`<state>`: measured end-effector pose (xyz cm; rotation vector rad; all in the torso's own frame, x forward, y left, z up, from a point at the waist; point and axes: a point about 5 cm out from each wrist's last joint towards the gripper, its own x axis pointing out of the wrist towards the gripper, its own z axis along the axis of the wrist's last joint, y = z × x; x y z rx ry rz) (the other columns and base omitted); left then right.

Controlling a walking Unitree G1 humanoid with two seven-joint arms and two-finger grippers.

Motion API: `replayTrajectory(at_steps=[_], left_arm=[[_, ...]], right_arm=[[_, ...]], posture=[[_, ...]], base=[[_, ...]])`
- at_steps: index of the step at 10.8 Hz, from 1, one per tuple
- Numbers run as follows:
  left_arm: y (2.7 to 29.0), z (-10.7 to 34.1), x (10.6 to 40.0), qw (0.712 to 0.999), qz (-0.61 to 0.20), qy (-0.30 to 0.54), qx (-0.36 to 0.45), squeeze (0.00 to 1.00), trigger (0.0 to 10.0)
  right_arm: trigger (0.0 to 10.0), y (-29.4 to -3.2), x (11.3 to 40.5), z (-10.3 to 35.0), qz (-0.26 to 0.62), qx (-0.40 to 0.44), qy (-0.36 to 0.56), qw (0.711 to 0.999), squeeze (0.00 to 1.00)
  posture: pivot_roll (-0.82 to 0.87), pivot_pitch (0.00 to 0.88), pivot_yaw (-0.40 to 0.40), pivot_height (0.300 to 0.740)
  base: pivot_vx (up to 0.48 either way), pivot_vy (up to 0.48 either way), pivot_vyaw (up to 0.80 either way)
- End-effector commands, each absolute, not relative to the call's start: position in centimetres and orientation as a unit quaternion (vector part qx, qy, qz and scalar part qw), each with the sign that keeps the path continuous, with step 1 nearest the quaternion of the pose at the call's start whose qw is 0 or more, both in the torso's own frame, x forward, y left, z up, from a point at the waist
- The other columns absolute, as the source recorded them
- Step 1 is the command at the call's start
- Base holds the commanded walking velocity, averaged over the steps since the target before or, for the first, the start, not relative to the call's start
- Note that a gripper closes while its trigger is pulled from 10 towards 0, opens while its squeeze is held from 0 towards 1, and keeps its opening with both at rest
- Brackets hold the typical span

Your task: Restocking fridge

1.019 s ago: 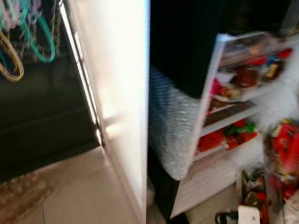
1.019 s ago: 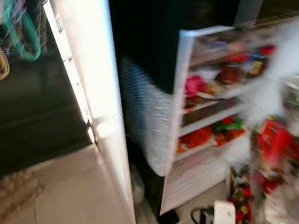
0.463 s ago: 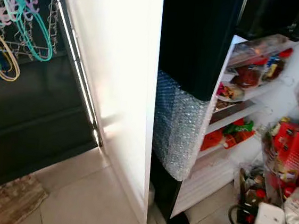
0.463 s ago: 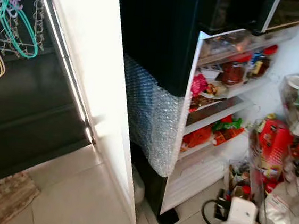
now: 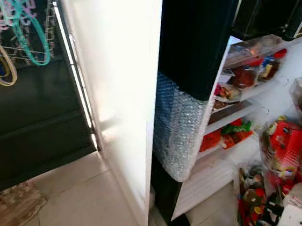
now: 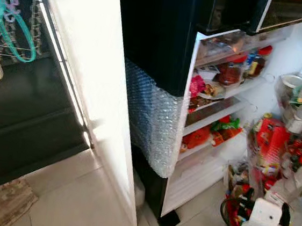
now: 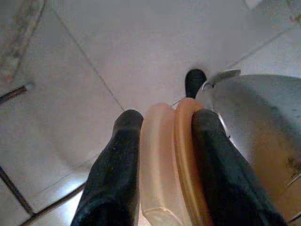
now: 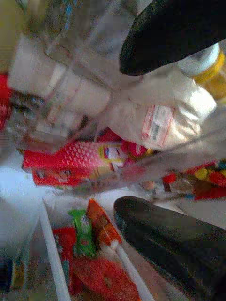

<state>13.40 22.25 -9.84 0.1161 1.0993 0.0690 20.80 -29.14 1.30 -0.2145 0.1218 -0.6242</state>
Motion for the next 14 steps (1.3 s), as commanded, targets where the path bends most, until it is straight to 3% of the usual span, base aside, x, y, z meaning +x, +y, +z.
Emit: replayTrajectory(at_steps=[1,4,5,8,10,12,14], left_arm=[[22.8,-9.7,13.6,0.851,0.038,0.52,0.063,0.0,10.0],[25.7,-9.2,12.5,0.847,0.054,0.524,0.069,0.0,10.0],[26.7,-9.1,11.6,0.844,0.061,0.528,0.07,0.0,10.0],[23.8,-9.9,11.9,0.847,0.046,0.526,0.061,0.0,10.0],[22.8,-10.4,11.0,0.844,0.041,0.531,0.06,0.0,10.0],[23.7,-10.6,8.9,0.837,0.048,0.542,0.06,0.0,10.0],[26.0,-10.1,8.3,0.835,0.057,0.544,0.066,0.0,10.0]], right_arm=[[10.0,-29.7,20.9,1.7,-0.322,-0.108,0.056,0.939,0.0],[10.0,-30.2,20.8,1.6,-0.334,-0.102,0.066,0.935,0.0],[10.0,-31.4,20.2,1.7,-0.361,-0.099,0.074,0.924,0.0],[10.0,-34.3,18.3,1.8,-0.411,-0.101,0.091,0.901,0.0],[10.0,-37.8,15.9,2.3,-0.456,-0.112,0.112,0.876,0.0],[10.0,-39.7,14.3,2.8,-0.483,-0.124,0.126,0.857,0.0],[10.0,-39.0,14.4,1.7,-0.466,-0.096,0.151,0.866,0.0]], posture=[[-0.09,0.0,0.051,0.74],[-0.09,0.0,0.05,0.74],[-0.09,0.0,0.052,0.74],[-0.09,0.0,0.056,0.74],[-0.09,0.0,0.054,0.74],[-0.09,0.0,0.05,0.74],[-0.1,0.0,0.052,0.74]], base=[[0.0,0.0,0.0],[0.0,0.0,0.0],[0.0,0.0,0.0],[0.0,0.0,0.0],[0.0,0.0,0.0],[0.0,0.0,0.0],[0.0,0.0,0.0]])
